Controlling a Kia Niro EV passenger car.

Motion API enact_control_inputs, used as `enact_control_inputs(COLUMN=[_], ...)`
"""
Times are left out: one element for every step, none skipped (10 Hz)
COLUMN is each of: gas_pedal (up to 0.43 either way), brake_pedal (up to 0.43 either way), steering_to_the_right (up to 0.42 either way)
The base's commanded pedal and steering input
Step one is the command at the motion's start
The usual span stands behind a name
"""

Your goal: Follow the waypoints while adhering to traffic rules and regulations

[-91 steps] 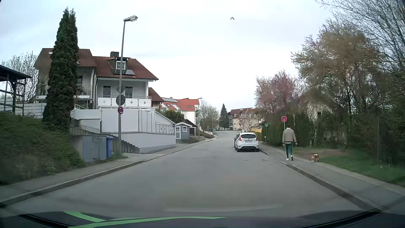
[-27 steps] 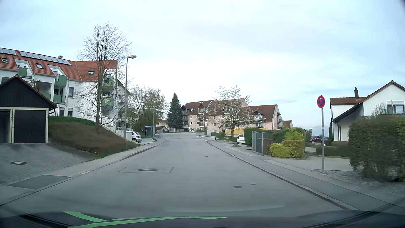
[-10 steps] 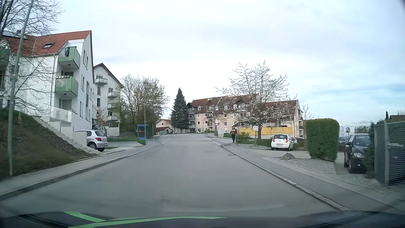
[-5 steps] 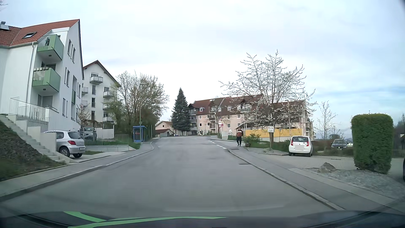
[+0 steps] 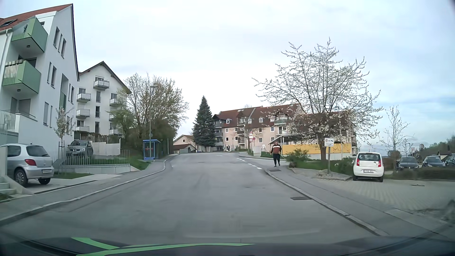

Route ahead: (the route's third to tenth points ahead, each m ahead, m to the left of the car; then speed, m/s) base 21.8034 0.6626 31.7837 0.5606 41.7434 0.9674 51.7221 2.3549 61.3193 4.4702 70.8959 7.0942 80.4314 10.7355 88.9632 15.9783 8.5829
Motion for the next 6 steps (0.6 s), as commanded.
enact_control_inputs(gas_pedal=[0.169, 0.169, 0.169, 0.169, 0.169, 0.169], brake_pedal=[0.000, 0.000, 0.000, 0.000, 0.000, 0.000], steering_to_the_right=[-0.008, -0.009, -0.009, -0.008, -0.008, -0.007])
